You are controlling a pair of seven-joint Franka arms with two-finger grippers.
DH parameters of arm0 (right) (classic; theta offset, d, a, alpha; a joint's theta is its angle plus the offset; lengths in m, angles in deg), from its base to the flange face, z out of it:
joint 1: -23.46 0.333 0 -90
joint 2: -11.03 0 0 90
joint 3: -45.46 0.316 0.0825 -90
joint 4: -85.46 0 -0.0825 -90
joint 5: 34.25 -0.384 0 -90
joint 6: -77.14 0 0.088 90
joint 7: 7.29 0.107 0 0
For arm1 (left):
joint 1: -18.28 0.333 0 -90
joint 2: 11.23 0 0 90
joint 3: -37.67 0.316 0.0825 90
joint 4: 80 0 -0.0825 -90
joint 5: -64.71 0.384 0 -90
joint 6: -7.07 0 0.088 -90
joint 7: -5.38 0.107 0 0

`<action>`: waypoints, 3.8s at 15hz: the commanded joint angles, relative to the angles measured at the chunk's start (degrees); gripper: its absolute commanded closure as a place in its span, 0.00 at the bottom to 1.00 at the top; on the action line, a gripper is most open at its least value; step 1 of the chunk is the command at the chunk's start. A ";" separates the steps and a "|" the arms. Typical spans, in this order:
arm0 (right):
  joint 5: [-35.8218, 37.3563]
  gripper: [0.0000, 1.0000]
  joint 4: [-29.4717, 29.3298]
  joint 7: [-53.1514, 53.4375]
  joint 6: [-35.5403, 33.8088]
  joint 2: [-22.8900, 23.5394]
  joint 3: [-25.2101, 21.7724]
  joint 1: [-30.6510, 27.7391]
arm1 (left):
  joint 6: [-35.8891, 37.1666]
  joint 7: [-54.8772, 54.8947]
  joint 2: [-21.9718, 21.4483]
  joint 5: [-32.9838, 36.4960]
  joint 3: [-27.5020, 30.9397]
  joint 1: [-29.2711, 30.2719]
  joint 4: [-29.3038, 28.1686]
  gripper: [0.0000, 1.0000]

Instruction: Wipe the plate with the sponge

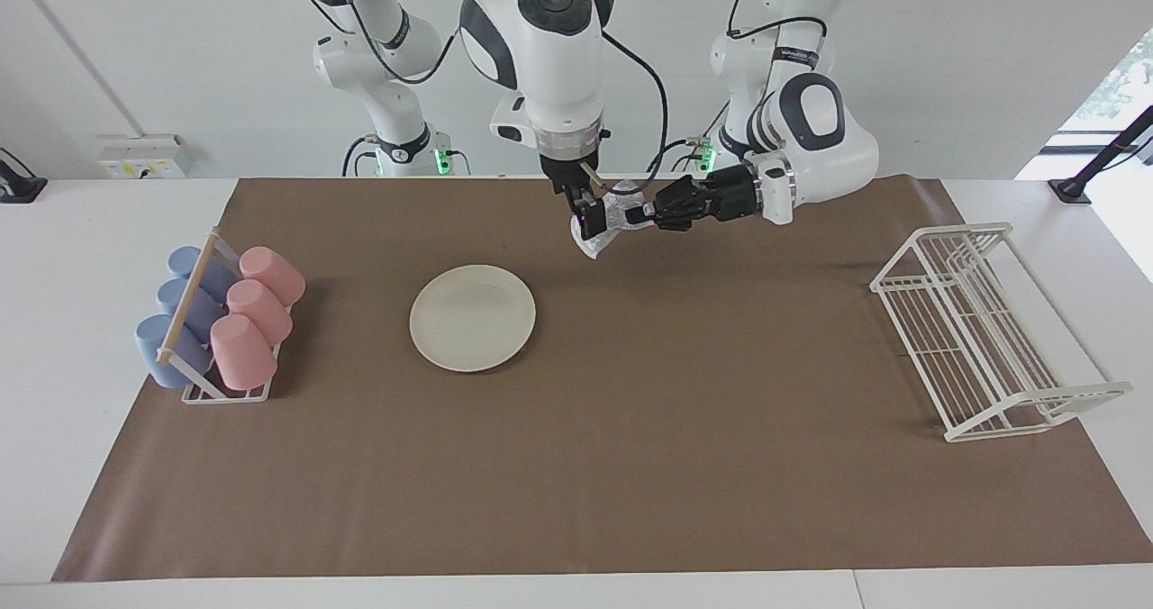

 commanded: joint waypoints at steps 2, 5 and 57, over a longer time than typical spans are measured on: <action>1.33 0.00 -2.10 1.49 0.90 1.02 -0.08 0.76 | -1.98 1.05 -2.30 -1.82 0.77 -1.36 -2.58 1.00; 1.24 0.00 -0.87 1.22 3.72 1.02 0.01 -0.02 | -1.89 0.96 -2.39 -1.82 0.77 -1.10 -2.94 1.00; -4.03 1.00 52.12 -24.00 38.35 -17.52 -0.34 -16.90 | -8.75 -8.07 -5.03 16.07 1.30 0.66 -0.74 0.00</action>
